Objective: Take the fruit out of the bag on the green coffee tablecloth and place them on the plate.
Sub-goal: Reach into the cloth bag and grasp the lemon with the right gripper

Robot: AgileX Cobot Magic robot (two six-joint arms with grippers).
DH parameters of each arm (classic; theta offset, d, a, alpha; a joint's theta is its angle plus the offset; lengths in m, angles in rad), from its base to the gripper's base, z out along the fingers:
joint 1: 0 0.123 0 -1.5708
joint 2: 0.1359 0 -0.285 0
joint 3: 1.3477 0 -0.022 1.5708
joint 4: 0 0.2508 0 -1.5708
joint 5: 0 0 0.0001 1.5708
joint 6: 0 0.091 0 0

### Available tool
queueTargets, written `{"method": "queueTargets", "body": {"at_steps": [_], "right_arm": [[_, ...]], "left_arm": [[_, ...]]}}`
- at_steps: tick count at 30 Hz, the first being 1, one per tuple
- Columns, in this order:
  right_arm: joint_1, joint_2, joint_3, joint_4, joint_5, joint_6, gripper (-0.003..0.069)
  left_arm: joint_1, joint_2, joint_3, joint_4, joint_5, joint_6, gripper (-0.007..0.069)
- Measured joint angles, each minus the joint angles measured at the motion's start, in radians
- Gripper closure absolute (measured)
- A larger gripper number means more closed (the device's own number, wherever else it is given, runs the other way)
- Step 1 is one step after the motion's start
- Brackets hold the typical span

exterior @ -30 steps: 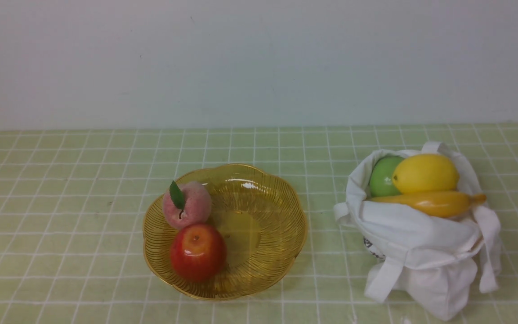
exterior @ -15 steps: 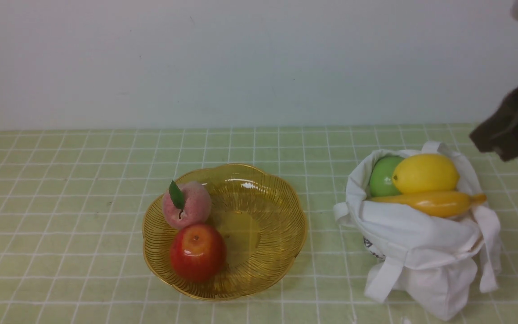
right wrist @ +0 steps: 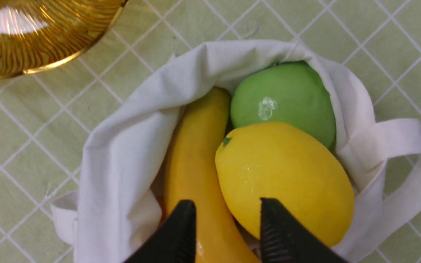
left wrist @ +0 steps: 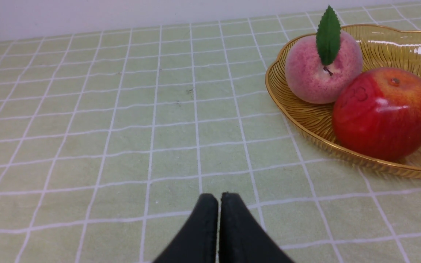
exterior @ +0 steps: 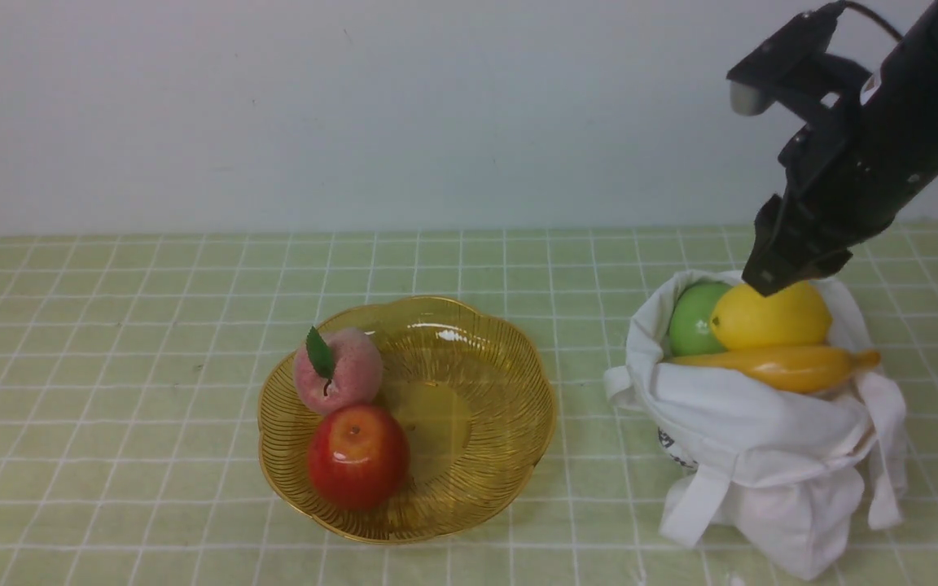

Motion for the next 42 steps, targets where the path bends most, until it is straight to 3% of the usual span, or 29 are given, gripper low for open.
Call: {"method": "queueTargets", "body": {"at_steps": [2, 3, 5, 6, 10, 23, 28, 29, 31, 42], "right_arm": [[0.000, 0.014, 0.000, -0.012, -0.008, -0.011, 0.0272], [0.000, 0.030, 0.000, -0.038, -0.026, -0.018, 0.0169], [0.000, 0.036, -0.001, -0.056, -0.037, -0.021, 0.0116], [0.000, 0.047, -0.001, -0.073, -0.058, -0.022, 0.0035], [0.000, 0.076, -0.002, -0.080, -0.105, -0.024, -0.0025], [0.000, 0.167, -0.003, -0.099, -0.087, -0.024, -0.0032], [0.000, 0.179, -0.008, -0.099, -0.083, -0.023, 0.0015], [0.000, 0.179, -0.008, -0.102, -0.081, -0.023, 0.0072], [0.000, 0.179, -0.008, -0.108, -0.078, -0.023, 0.0100], [0.005, 0.129, -0.080, -0.104, -0.026, -0.016, 0.0100]], "left_arm": [[0.000, 0.000, 0.000, 0.000, 0.000, 0.000, 0.0632], [0.000, 0.000, 0.000, 0.000, 0.000, 0.000, 0.0632], [0.000, 0.000, 0.000, 0.000, 0.000, 0.000, 0.0632], [0.000, 0.000, 0.000, 0.000, 0.000, 0.000, 0.0632], [0.000, 0.000, 0.000, 0.000, 0.000, 0.000, 0.0632], [0.000, 0.000, 0.000, 0.000, 0.000, 0.000, 0.0632], [0.000, 0.000, 0.000, 0.000, 0.000, 0.000, 0.0632], [0.000, 0.000, 0.000, 0.000, 0.000, 0.000, 0.0632], [0.000, 0.000, 0.000, 0.000, 0.000, 0.000, 0.0632], [0.000, 0.000, 0.000, 0.000, 0.000, 0.000, 0.0632]]}}
